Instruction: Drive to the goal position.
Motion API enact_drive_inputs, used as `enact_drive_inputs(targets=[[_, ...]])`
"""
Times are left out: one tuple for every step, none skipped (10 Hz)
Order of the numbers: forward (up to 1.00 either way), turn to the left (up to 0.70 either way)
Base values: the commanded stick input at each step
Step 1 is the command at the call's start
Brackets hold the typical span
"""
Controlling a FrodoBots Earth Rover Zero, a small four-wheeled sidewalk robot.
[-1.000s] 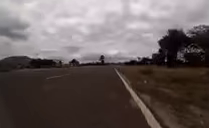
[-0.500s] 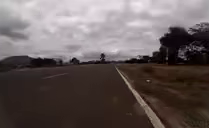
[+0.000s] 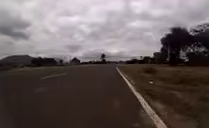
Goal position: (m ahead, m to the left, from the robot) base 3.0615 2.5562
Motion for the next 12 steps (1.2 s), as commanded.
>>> enact_drive_inputs(targets=[[0.50,0.00],[0.50,0.00],[0.50,0.00],[0.50,0.00],[0.50,0.00],[0.50,0.00],[0.50,0.00],[0.50,-0.21],[0.50,-0.46],[0.50,-0.50],[0.50,-0.50],[0.50,-0.32]])
